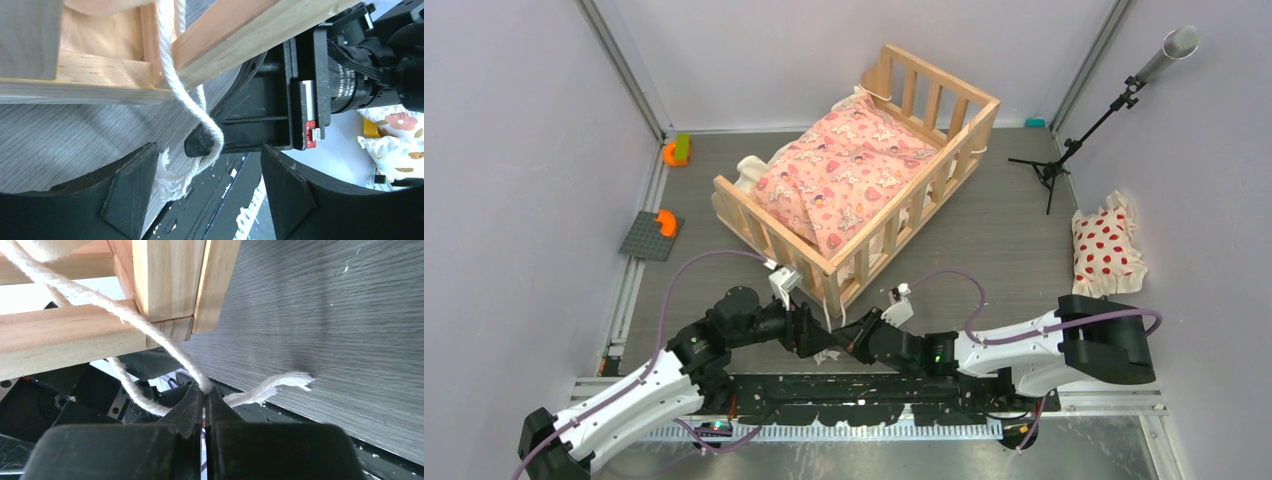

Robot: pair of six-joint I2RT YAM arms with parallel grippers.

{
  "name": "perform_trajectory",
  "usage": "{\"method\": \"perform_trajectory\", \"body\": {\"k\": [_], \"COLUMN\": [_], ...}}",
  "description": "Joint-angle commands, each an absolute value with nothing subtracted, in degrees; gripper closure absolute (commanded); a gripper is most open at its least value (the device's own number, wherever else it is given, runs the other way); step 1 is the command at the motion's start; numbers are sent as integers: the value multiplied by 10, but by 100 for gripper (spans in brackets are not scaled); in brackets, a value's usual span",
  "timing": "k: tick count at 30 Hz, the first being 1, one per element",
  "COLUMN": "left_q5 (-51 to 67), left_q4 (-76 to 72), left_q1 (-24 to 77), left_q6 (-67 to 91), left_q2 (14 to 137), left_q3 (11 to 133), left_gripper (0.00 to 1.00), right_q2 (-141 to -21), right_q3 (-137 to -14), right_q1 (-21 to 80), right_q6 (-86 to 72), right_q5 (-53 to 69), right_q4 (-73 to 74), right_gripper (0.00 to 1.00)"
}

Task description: Set up the pet bed

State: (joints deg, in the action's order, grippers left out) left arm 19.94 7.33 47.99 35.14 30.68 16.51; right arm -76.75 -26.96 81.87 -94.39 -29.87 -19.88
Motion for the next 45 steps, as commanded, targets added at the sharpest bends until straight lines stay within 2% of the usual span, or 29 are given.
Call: {"method": "perform_trajectory", "body": {"k": [1,7,17,20,23,32,45], "left_q5": [174,172,139,118,107,147,173], "left_q4": [105,129,168,181,178,143,91], "left_q1": [483,483,483,483,483,483,483], "left_q6": [333,334,335,332,321,277,267], "left_q2": [274,229,210,210,217,281,285], "left_q3": [196,192,176,175,175,174,148], "left_gripper": [21,24,68,73,73,64,63], "right_q2": [-766,-767,-753,-749,-747,-746,-735], "right_q3": [-265,-267,-276,-281,-284,-286,-286], "right_q1": [812,807,795,792,791,786,779], "right_q6": [-962,-960,-950,-945,-943,-942,-939], "right_q5": [-314,-311,-301,-296,-291,-277,-270], "right_q4": [-240,-240,-235,-232,-229,-239,-231], "right_gripper": [99,99,99,99,99,99,99]}}
